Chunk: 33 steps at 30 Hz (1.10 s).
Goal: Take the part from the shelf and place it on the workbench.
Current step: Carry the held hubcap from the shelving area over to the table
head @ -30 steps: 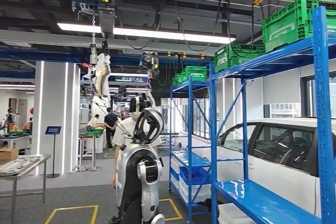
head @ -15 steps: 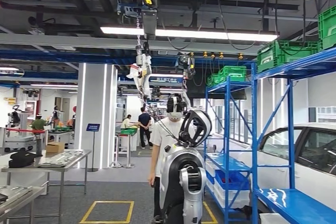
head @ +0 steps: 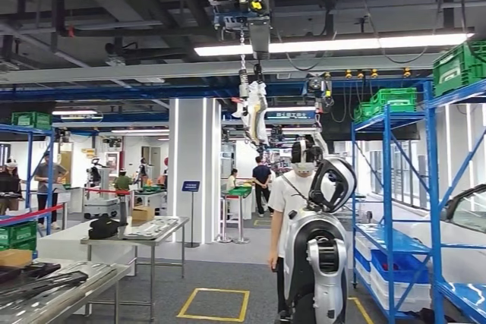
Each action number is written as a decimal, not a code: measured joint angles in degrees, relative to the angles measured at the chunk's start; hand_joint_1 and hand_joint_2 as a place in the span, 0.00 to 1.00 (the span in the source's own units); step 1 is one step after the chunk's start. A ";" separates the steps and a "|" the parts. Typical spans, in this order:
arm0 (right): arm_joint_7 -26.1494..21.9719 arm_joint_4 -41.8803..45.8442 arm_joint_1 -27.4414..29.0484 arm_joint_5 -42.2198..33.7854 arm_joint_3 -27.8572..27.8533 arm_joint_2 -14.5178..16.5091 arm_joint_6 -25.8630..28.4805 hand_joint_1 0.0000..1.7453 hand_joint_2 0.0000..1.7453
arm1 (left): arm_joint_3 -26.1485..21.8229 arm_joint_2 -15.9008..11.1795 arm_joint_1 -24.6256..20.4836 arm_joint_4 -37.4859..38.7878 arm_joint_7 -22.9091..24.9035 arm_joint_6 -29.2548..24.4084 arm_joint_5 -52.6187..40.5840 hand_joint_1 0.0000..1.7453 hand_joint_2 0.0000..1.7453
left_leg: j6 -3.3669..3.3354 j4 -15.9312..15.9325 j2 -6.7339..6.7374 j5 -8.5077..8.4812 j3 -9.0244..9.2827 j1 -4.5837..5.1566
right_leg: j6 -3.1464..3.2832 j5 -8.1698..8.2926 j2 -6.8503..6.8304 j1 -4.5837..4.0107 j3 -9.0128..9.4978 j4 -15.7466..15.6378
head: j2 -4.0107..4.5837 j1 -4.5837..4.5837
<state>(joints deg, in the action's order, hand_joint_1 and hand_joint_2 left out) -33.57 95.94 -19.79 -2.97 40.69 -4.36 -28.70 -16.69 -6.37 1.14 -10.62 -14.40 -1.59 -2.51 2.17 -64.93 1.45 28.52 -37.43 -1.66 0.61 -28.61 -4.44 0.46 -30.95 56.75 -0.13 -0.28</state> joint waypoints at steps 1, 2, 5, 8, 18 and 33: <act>-0.01 -0.01 -0.07 0.00 0.03 0.01 0.00 1.00 1.00 | -0.01 0.02 -0.11 0.00 0.00 -0.03 0.00 0.00 1.00 | -0.21 2.98 1.10 -0.95 1.52 0.12 | -0.43 -0.26 -0.59 -0.16 -0.02 0.33 | 0.00 0.00; -0.01 -0.01 -0.15 -0.01 0.07 0.01 0.00 1.00 1.00 | -0.02 0.03 -0.27 0.00 0.00 -0.03 0.00 0.00 1.00 | -0.60 4.76 1.97 -1.30 2.34 0.28 | -0.82 -0.48 -1.14 -0.34 -0.04 0.60 | 0.00 0.01; -0.01 -0.01 -0.28 -0.02 0.23 0.08 -0.02 1.00 1.00 | -0.07 0.11 -0.24 0.00 -0.03 0.03 0.03 0.00 1.00 | -2.19 5.35 1.30 -1.17 2.29 0.69 | -1.59 -0.84 -2.76 -0.58 0.24 0.80 | 0.00 0.06; 0.00 -0.04 -0.33 -0.10 0.31 0.33 -0.04 1.00 1.00 | -0.31 0.14 0.17 0.00 -0.01 0.08 0.04 0.00 1.00 | -3.13 5.48 -0.37 -1.40 2.32 0.71 | -2.11 -3.81 0.16 -0.08 -0.74 4.33 | 0.00 0.07; 0.32 -0.66 -0.01 -0.36 0.29 0.49 -0.13 1.00 1.00 | -1.25 0.60 -0.33 -0.03 0.01 0.25 -0.42 0.00 1.00 | -4.30 5.59 -7.57 -2.07 2.11 2.08 | 2.80 0.29 9.05 -2.18 -1.56 2.78 | -0.02 0.00; 0.50 -0.26 1.04 -1.28 0.14 1.35 -0.56 1.00 1.00 | -1.64 1.15 -0.29 -0.05 -0.08 0.58 -1.80 0.00 1.00 | 0.53 4.82 1.33 -1.54 2.00 -0.54 | -1.39 -1.00 -0.82 -0.07 0.53 0.64 | 0.00 -0.02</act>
<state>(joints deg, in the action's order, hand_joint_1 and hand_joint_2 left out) -33.07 95.67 -18.75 -4.25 40.83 -3.01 -29.26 -18.34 -5.22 0.85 -10.68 -14.48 -1.01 -4.31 2.70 -60.12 2.78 26.98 -35.43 -2.19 -0.78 -29.61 -5.27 0.39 -30.42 57.40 -0.13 -0.30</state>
